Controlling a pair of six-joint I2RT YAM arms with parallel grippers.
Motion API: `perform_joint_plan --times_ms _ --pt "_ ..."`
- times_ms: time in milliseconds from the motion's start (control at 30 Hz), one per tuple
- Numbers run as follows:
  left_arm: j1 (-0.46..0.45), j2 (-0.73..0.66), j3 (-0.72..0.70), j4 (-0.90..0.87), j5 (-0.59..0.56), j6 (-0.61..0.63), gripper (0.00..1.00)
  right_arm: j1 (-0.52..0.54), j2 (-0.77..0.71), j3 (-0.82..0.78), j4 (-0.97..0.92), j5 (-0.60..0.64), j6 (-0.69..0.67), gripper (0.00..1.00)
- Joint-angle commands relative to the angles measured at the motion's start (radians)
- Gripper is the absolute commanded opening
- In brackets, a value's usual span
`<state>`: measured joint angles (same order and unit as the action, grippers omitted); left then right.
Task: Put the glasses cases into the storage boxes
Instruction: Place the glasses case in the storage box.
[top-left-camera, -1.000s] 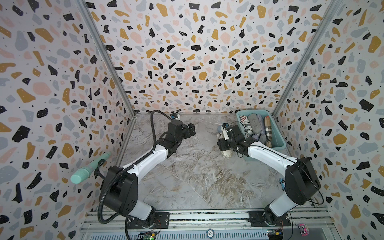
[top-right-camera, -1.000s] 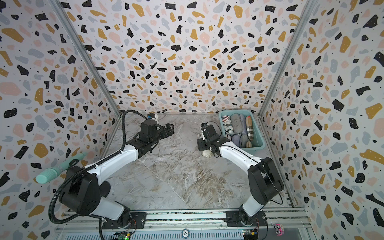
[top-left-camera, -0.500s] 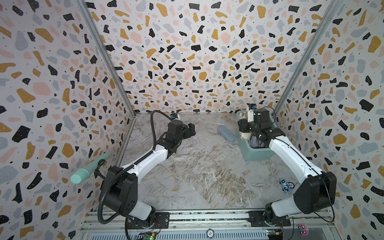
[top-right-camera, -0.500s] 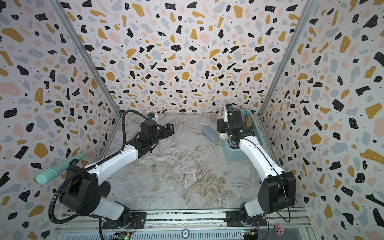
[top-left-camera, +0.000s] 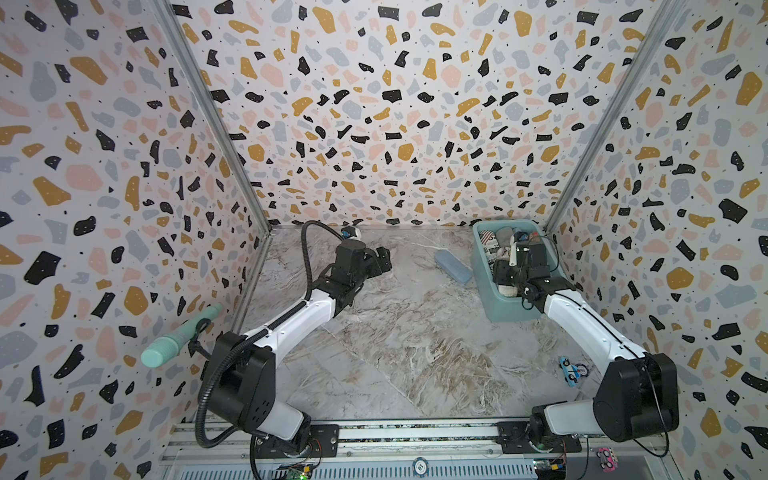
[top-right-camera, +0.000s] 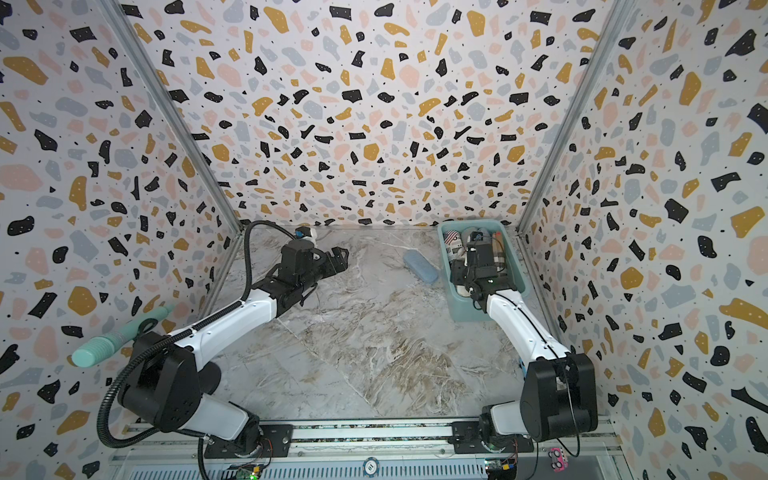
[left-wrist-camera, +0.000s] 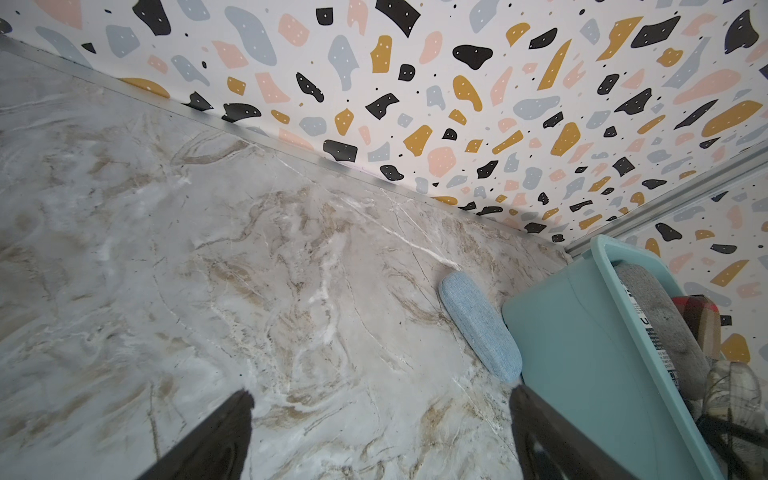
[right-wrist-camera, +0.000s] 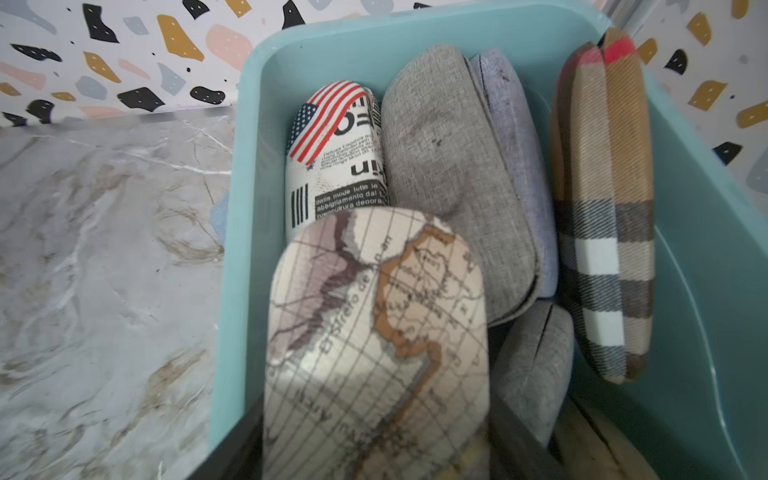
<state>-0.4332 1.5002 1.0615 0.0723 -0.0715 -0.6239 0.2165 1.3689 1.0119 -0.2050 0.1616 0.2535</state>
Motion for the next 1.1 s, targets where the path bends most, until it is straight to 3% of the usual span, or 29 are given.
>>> perform_joint_plan --times_ms 0,300,733,1067 --pt "0.005 -0.015 0.015 0.025 -0.001 -0.004 0.97 0.037 -0.064 -0.017 0.010 0.030 0.041 0.70" --pt "0.005 -0.018 0.019 0.024 0.003 -0.002 0.97 0.081 -0.089 0.062 -0.046 0.044 0.032 0.84" --pt "0.005 -0.028 0.018 0.021 -0.005 0.002 0.97 0.119 -0.066 0.104 -0.054 0.185 0.019 0.77" --pt "0.005 -0.027 0.020 0.020 -0.004 0.001 0.97 0.067 -0.059 0.048 -0.007 0.160 0.054 0.73"
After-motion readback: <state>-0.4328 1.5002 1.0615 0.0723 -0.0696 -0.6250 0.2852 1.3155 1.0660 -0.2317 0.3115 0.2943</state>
